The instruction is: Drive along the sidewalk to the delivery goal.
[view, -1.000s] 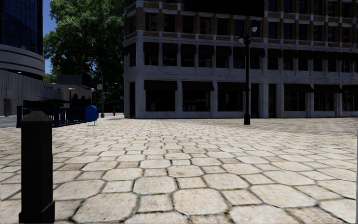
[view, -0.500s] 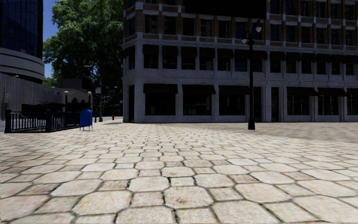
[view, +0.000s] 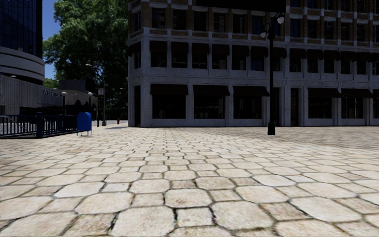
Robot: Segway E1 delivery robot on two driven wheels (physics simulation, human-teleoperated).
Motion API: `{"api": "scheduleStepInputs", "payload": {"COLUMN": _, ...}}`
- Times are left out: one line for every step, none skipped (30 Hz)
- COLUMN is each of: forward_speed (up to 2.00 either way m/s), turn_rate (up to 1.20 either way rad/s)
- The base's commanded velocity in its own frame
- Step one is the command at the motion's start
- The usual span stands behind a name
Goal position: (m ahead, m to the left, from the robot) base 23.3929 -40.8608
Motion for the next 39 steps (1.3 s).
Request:
{"api": "scheduleStepInputs", "payload": {"forward_speed": 1.84, "turn_rate": 0.0}}
{"api": "scheduleStepInputs", "payload": {"forward_speed": 1.89, "turn_rate": 0.0}}
{"api": "scheduleStepInputs", "payload": {"forward_speed": 1.9, "turn_rate": 0.0}}
{"api": "scheduleStepInputs", "payload": {"forward_speed": 1.9, "turn_rate": 0.0}}
{"api": "scheduleStepInputs", "payload": {"forward_speed": 1.87, "turn_rate": -0.03}}
{"api": "scheduleStepInputs", "payload": {"forward_speed": 1.87, "turn_rate": -0.03}}
{"api": "scheduleStepInputs", "payload": {"forward_speed": 1.86, "turn_rate": -0.53}}
{"api": "scheduleStepInputs", "payload": {"forward_speed": 1.86, "turn_rate": -0.85}}
{"api": "scheduleStepInputs", "payload": {"forward_speed": 1.86, "turn_rate": -0.86}}
{"api": "scheduleStepInputs", "payload": {"forward_speed": 1.86, "turn_rate": -0.86}}
{"api": "scheduleStepInputs", "payload": {"forward_speed": 1.86, "turn_rate": -0.79}}
{"api": "scheduleStepInputs", "payload": {"forward_speed": 1.86, "turn_rate": -0.7}}
{"api": "scheduleStepInputs", "payload": {"forward_speed": 1.86, "turn_rate": -0.68}}
{"api": "scheduleStepInputs", "payload": {"forward_speed": 1.86, "turn_rate": -0.67}}
{"api": "scheduleStepInputs", "payload": {"forward_speed": 1.86, "turn_rate": -0.67}}
{"api": "scheduleStepInputs", "payload": {"forward_speed": 1.86, "turn_rate": -0.67}}
{"api": "scheduleStepInputs", "payload": {"forward_speed": 1.86, "turn_rate": -0.67}}
{"api": "scheduleStepInputs", "payload": {"forward_speed": 1.9, "turn_rate": -0.67}}
{"api": "scheduleStepInputs", "payload": {"forward_speed": 2.0, "turn_rate": -0.67}}
{"api": "scheduleStepInputs", "payload": {"forward_speed": 2.0, "turn_rate": -0.67}}
{"api": "scheduleStepInputs", "payload": {"forward_speed": 2.0, "turn_rate": -0.67}}
{"api": "scheduleStepInputs", "payload": {"forward_speed": 2.0, "turn_rate": -0.67}}
{"api": "scheduleStepInputs", "payload": {"forward_speed": 2.0, "turn_rate": -0.67}}
{"api": "scheduleStepInputs", "payload": {"forward_speed": 2.0, "turn_rate": -0.67}}
{"api": "scheduleStepInputs", "payload": {"forward_speed": 2.0, "turn_rate": -0.67}}
{"api": "scheduleStepInputs", "payload": {"forward_speed": 2.0, "turn_rate": -0.67}}
{"api": "scheduleStepInputs", "payload": {"forward_speed": 2.0, "turn_rate": -0.67}}
{"api": "scheduleStepInputs", "payload": {"forward_speed": 2.0, "turn_rate": -0.67}}
{"api": "scheduleStepInputs", "payload": {"forward_speed": 2.0, "turn_rate": -0.67}}
{"api": "scheduleStepInputs", "payload": {"forward_speed": 2.0, "turn_rate": -0.67}}
{"api": "scheduleStepInputs", "payload": {"forward_speed": 2.0, "turn_rate": -0.67}}
{"api": "scheduleStepInputs", "payload": {"forward_speed": 2.0, "turn_rate": -0.67}}
{"api": "scheduleStepInputs", "payload": {"forward_speed": 2.0, "turn_rate": -0.67}}
{"api": "scheduleStepInputs", "payload": {"forward_speed": 2.0, "turn_rate": -0.67}}
{"api": "scheduleStepInputs", "payload": {"forward_speed": 2.0, "turn_rate": -0.67}}
{"api": "scheduleStepInputs", "payload": {"forward_speed": 2.0, "turn_rate": -0.67}}
{"api": "scheduleStepInputs", "payload": {"forward_speed": 2.0, "turn_rate": -0.67}}
{"api": "scheduleStepInputs", "payload": {"forward_speed": 2.0, "turn_rate": -0.67}}
{"api": "scheduleStepInputs", "payload": {"forward_speed": 2.0, "turn_rate": -0.67}}
